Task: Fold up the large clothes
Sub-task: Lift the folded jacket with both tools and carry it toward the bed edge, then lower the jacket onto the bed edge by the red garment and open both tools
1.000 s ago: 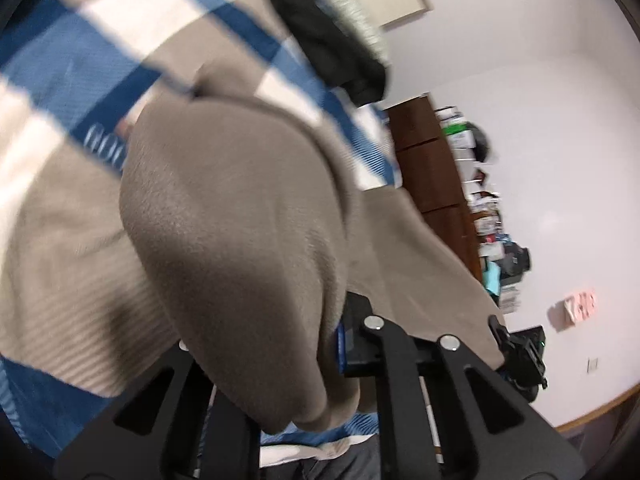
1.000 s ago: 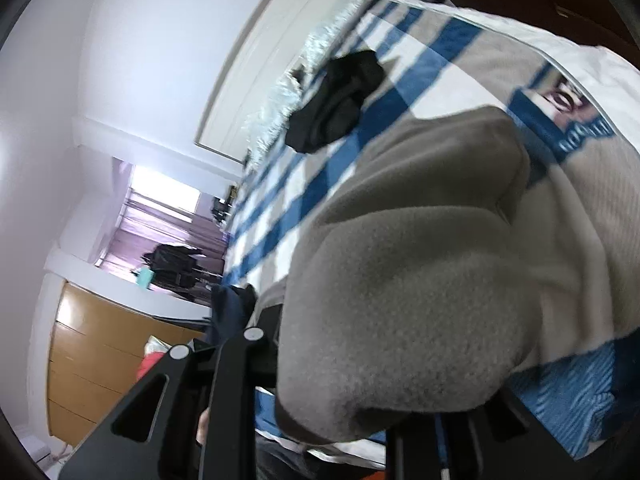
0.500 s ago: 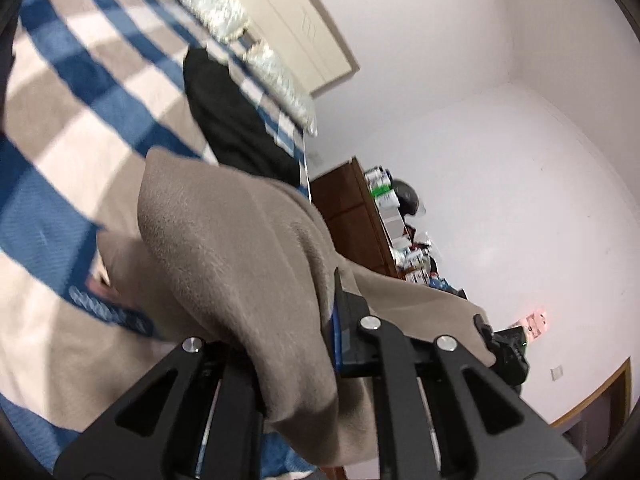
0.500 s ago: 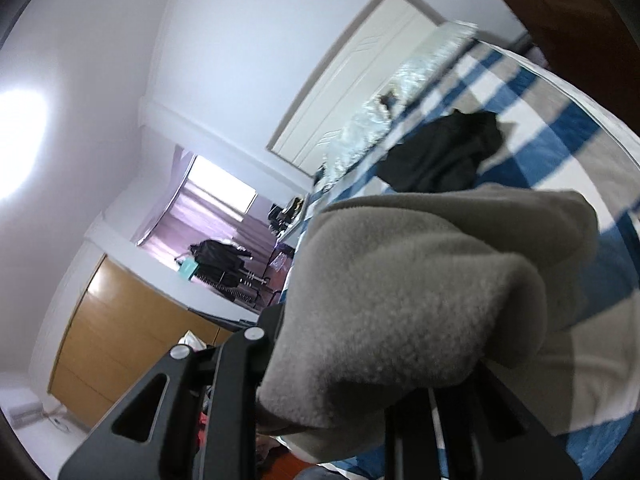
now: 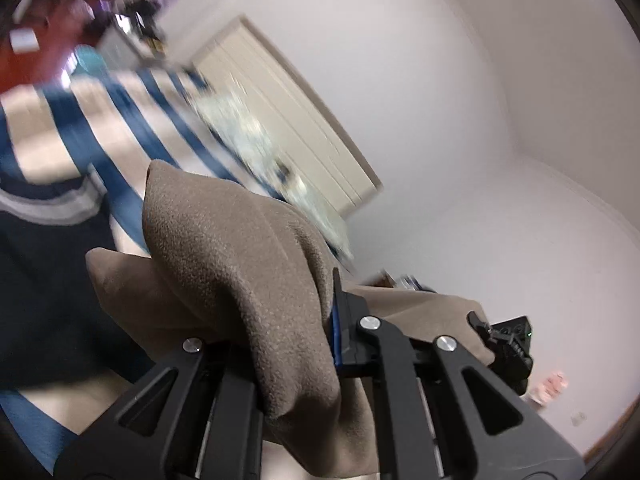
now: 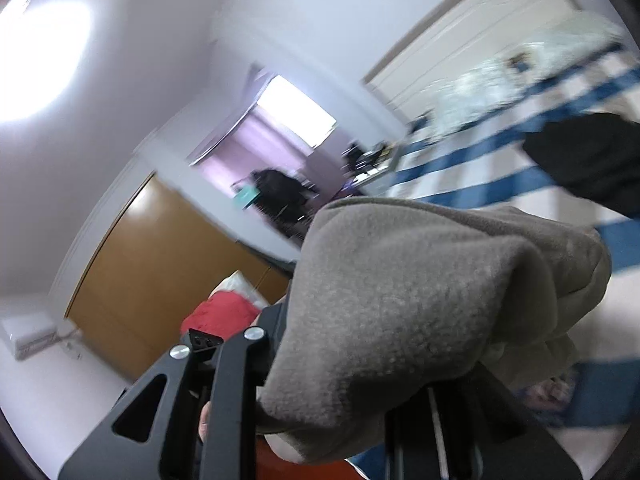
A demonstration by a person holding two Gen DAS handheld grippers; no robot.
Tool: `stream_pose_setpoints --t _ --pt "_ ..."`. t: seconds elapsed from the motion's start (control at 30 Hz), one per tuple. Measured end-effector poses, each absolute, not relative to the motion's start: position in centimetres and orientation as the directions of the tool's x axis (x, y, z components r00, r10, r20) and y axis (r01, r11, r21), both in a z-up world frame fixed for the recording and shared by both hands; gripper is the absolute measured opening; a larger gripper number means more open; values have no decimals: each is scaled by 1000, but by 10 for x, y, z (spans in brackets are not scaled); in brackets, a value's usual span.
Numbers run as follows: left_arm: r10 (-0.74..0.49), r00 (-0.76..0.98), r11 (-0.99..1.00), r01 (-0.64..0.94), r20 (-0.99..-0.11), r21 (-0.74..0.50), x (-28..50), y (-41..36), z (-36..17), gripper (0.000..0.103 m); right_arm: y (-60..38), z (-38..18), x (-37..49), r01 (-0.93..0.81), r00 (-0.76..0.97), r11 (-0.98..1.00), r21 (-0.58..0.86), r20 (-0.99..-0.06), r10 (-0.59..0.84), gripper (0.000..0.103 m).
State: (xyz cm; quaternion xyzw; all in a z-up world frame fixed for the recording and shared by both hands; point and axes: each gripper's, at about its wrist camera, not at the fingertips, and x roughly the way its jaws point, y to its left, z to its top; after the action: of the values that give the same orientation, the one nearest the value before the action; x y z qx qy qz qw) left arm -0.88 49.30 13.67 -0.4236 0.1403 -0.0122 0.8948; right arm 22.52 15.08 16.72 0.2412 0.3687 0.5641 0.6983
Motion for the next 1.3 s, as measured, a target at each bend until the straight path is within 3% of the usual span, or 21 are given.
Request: stream_pose_setpoints --t 0.17,0.3,0.43,0.57,0.63,0.73,0.9,0.93,0.97,1.0,1.03,1.07,1.1,1.3 --pt "103 963 667 -253 -249 -701 -95 607 178 8 308 189 218 -688 -55 114 717 -207 977 20" --pt "258 918 676 -395 -302 -622 -159 664 168 8 396 150 207 -726 -146 60 685 -238 960 20" --pt "306 886 648 -461 -348 -606 -209 693 82 8 436 39 199 -709 -204 102 698 -340 918 20" --pt "259 844 553 -528 -469 -644 -228 688 -46 9 422 -115 191 -608 -238 242 757 -464 853 20" --pt "231 832 528 -543 -504 -653 -242 681 -86 10 397 -172 187 -536 -229 297 790 -475 850 20" --pt "213 843 476 -531 -494 -701 -255 660 -128 12 376 -207 186 -459 -223 322 828 -459 860 20" --pt "198 828 409 -556 -524 -724 -270 652 -151 22 374 -228 190 -401 -241 370 838 -486 840 25" --pt "195 828 415 -555 -525 -721 -273 649 -148 24 375 -224 194 -394 -250 376 839 -491 834 34" --pt "196 829 425 -553 -523 -717 -272 652 -144 34 378 -219 194 -392 -250 385 836 -499 830 54" --pt "198 829 444 -551 -522 -706 -274 650 -137 50 374 -212 193 -393 -255 387 834 -503 826 63" --pt "192 830 481 -545 -523 -687 -277 644 -127 60 370 -202 193 -411 -261 375 831 -502 825 81" --pt "187 829 503 -541 -526 -674 -276 641 -121 77 365 -191 190 -432 -261 364 825 -501 825 90" --pt "184 823 530 -543 -537 -651 -276 631 -113 87 357 -180 191 -449 -261 354 820 -499 827 90" --pt "221 763 598 -598 -607 -534 -288 606 -60 91 330 -104 181 -572 -240 272 774 -475 847 98"
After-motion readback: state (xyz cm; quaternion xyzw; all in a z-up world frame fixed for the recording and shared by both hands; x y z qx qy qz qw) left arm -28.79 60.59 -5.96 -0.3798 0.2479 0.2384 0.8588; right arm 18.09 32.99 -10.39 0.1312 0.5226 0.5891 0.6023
